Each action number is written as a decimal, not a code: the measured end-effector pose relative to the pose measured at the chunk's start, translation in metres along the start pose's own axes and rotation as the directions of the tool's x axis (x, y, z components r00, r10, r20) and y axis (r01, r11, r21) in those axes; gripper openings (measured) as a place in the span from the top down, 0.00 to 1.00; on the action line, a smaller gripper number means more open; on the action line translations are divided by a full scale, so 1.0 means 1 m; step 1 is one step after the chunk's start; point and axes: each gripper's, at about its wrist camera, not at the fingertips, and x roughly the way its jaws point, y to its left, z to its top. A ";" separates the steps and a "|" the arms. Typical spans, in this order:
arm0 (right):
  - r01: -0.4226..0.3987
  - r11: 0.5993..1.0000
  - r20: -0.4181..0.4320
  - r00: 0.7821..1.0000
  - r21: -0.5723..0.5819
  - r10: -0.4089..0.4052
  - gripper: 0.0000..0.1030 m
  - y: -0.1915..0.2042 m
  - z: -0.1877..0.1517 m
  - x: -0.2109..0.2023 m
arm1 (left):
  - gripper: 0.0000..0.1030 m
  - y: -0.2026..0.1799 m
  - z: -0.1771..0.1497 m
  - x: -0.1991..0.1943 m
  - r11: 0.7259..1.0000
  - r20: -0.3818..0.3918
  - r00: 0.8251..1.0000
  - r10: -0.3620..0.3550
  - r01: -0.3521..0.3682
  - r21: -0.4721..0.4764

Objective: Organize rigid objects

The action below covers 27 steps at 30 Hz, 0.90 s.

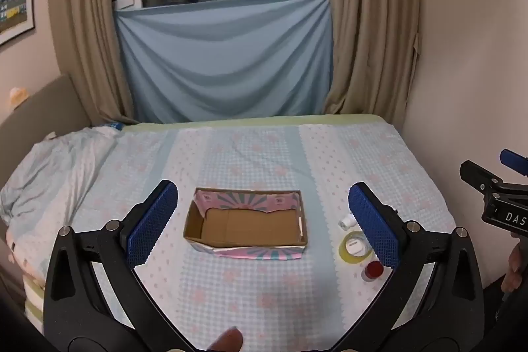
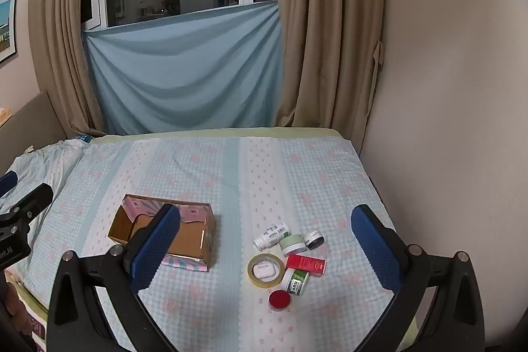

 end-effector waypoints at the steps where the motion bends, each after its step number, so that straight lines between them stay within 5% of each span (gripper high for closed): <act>1: 0.002 1.000 0.000 1.000 -0.003 -0.002 0.00 0.000 0.000 0.000 | 0.00 0.000 0.000 0.000 1.000 -0.003 1.000 -0.001 0.001 -0.001; 27: -0.002 1.000 0.025 1.000 -0.001 0.002 0.00 -0.005 -0.002 -0.009 | 0.00 -0.009 -0.016 -0.014 0.999 0.035 0.999 -0.032 0.032 -0.006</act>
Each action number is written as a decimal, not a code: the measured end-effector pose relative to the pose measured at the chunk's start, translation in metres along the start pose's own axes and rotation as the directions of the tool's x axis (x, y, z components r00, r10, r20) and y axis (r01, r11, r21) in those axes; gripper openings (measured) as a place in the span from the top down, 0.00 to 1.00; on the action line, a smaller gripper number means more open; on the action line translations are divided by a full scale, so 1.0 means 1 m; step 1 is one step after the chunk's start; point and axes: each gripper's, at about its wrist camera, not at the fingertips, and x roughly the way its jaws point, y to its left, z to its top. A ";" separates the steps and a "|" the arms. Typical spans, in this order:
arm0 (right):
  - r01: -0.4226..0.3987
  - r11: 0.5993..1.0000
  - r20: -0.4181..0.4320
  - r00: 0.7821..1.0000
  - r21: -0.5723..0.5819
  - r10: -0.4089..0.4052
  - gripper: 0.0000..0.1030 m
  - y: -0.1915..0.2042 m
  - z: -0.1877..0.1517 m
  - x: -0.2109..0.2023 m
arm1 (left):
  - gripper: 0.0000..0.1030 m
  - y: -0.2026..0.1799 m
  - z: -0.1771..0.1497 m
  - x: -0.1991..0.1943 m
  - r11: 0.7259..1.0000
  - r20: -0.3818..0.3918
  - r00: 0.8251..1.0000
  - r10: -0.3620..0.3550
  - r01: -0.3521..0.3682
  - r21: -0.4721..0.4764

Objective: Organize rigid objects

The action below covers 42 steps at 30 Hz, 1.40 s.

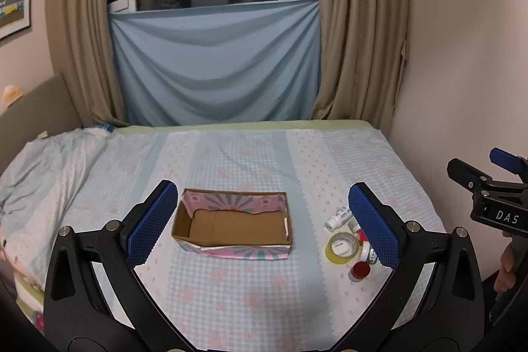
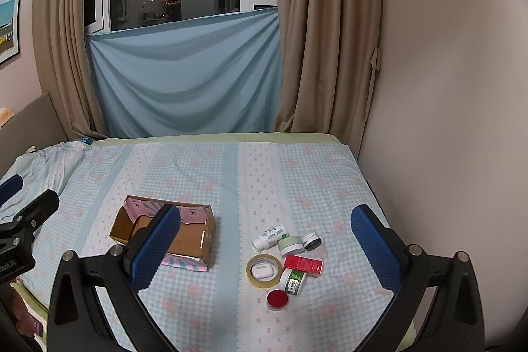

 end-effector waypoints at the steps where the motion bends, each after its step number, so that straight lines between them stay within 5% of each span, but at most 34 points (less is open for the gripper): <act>1: -0.002 1.000 -0.001 1.000 0.003 0.002 0.00 -0.001 0.000 0.000 | 0.00 -0.001 0.000 0.000 1.000 -0.002 1.000 0.004 -0.004 0.002; 42: -0.018 1.000 0.009 1.000 0.020 0.017 0.00 -0.011 -0.012 -0.006 | 0.00 -0.007 -0.002 -0.009 0.999 0.008 1.000 -0.028 0.028 0.043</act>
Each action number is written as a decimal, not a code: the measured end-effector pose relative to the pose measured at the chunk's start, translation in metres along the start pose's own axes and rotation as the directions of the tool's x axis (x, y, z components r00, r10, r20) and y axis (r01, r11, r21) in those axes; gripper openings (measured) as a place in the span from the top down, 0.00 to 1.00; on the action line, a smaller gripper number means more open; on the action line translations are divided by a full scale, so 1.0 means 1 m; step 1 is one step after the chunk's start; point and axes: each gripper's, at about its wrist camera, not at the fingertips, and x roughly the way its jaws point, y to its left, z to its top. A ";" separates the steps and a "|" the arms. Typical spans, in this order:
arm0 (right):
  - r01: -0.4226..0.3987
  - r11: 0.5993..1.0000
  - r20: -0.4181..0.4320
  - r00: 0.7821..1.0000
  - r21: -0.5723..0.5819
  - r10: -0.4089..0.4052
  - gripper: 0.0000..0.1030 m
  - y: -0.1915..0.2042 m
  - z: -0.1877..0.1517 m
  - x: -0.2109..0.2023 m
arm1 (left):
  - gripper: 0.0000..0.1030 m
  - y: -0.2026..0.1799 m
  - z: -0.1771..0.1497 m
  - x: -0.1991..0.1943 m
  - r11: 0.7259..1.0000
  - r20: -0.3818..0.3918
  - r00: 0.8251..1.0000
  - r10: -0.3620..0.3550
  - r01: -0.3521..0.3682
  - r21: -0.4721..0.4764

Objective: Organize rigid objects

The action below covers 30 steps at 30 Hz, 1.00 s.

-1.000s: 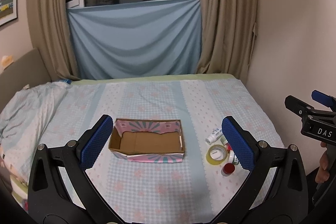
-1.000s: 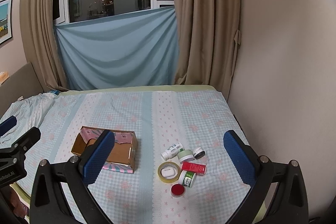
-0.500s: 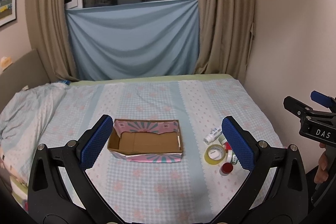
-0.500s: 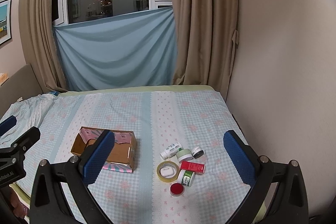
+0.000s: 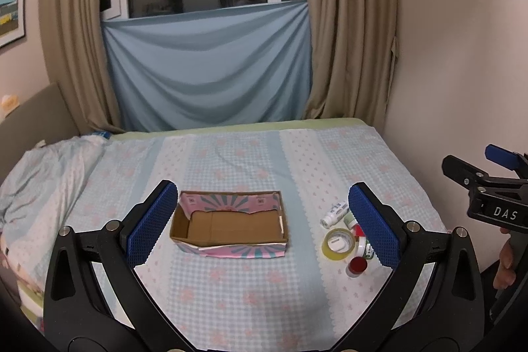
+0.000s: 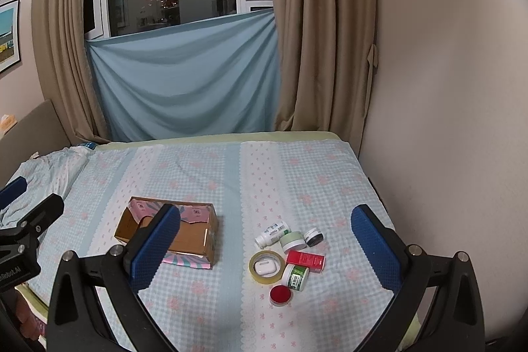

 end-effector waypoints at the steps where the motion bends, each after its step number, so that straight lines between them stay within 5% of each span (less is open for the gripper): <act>1: -0.001 1.000 -0.001 1.000 0.000 0.001 0.00 0.000 0.000 0.000 | 0.00 0.000 0.000 0.000 1.000 0.000 1.000 -0.001 0.001 0.003; 30: -0.013 1.000 0.000 1.000 0.011 0.013 0.00 -0.005 -0.001 0.006 | 0.00 -0.002 0.001 0.006 1.000 -0.011 1.000 0.002 -0.002 -0.018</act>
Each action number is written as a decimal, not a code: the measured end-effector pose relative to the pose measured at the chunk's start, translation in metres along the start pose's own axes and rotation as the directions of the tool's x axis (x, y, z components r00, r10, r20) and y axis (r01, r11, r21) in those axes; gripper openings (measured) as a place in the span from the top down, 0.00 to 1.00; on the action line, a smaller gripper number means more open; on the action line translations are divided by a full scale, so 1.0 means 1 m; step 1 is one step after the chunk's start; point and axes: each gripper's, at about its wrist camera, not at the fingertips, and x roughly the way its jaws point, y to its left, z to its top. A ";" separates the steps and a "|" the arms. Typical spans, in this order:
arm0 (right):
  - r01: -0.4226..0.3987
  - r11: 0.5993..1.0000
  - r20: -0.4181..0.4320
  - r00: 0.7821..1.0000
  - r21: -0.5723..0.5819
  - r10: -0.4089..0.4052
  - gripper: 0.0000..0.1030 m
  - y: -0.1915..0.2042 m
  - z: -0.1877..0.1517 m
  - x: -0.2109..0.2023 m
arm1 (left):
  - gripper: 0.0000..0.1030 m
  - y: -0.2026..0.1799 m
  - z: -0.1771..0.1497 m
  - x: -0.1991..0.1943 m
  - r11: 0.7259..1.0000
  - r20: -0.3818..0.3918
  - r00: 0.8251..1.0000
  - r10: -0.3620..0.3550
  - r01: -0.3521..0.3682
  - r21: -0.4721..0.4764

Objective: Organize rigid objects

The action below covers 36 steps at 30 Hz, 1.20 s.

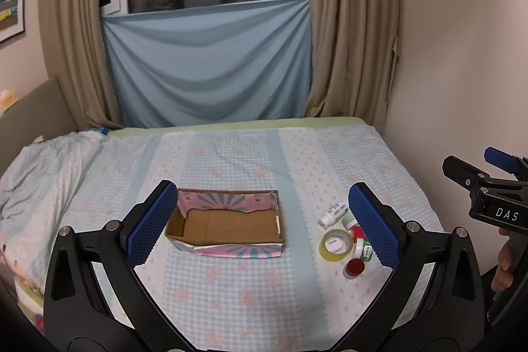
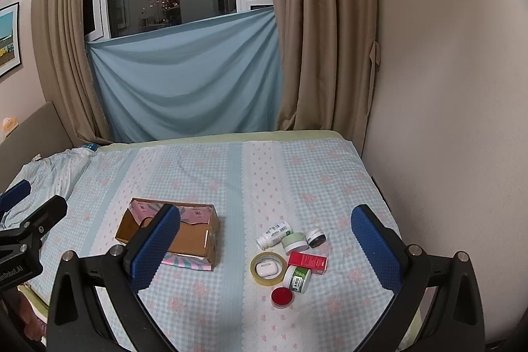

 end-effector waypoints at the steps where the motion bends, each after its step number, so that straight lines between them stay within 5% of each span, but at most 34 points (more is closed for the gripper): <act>1: -0.002 1.000 -0.001 1.000 -0.001 0.002 0.00 0.000 0.000 0.000 | 0.00 -0.001 0.000 0.001 1.000 -0.002 1.000 0.000 0.000 0.000; 9: 0.017 1.000 -0.046 0.999 -0.001 -0.017 0.00 -0.032 -0.002 0.017 | 0.00 -0.027 -0.011 0.040 0.999 -0.106 0.994 -0.033 0.032 -0.016; 16: 0.017 1.000 -0.184 0.983 0.021 -0.013 0.00 -0.092 -0.024 0.078 | 0.00 -0.076 -0.048 0.105 0.993 -0.243 0.963 -0.116 0.107 -0.052; 28: -0.054 0.996 -0.383 0.923 -0.068 0.023 0.00 -0.159 -0.079 0.232 | 0.00 -0.154 -0.137 0.263 0.973 -0.479 0.859 -0.181 0.226 0.038; 36: -0.200 0.936 -0.522 0.853 -0.290 0.020 0.00 -0.172 -0.129 0.316 | 0.00 -0.176 -0.195 0.356 0.929 -0.627 0.756 -0.186 0.344 0.138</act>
